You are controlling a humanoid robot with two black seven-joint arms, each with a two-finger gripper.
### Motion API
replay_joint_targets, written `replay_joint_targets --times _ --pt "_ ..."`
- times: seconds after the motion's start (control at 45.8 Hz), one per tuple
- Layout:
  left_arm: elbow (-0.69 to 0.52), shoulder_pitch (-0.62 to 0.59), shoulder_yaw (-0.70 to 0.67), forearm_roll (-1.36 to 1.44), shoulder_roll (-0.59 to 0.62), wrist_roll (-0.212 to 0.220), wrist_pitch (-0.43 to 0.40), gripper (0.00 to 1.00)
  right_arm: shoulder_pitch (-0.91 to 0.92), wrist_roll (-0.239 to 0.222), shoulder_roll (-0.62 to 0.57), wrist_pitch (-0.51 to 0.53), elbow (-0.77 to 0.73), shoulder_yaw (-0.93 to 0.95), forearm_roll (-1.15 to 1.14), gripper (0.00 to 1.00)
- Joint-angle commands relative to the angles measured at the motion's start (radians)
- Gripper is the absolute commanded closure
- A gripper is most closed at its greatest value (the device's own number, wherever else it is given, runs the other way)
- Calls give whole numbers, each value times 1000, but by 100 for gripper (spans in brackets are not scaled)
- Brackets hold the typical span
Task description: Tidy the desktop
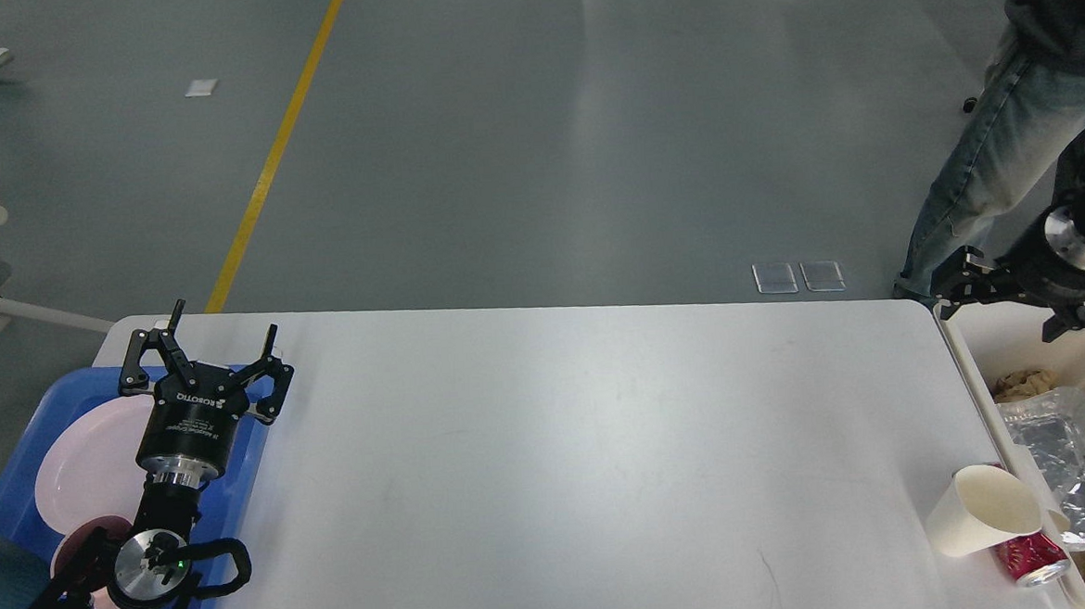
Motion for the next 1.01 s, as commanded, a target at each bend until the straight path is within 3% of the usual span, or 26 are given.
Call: replay_joint_targets --times 0.0,0.197,0.415,0.699,0.984 --pt "0 0 0 0 0 0 0 4 213 1 50 136 137 -34 3 0" --pt "0 0 0 0 0 0 0 4 482 -1 29 185 465 -37 5 0" --pt "0 0 0 0 0 -2 0 4 704 -1 -66 185 718 -63 5 0" --pt "0 0 0 0 0 -2 0 4 740 1 -101 132 735 -109 5 0" --pt "0 0 2 0 0 -2 0 4 622 1 -132 52 729 -108 1 7"
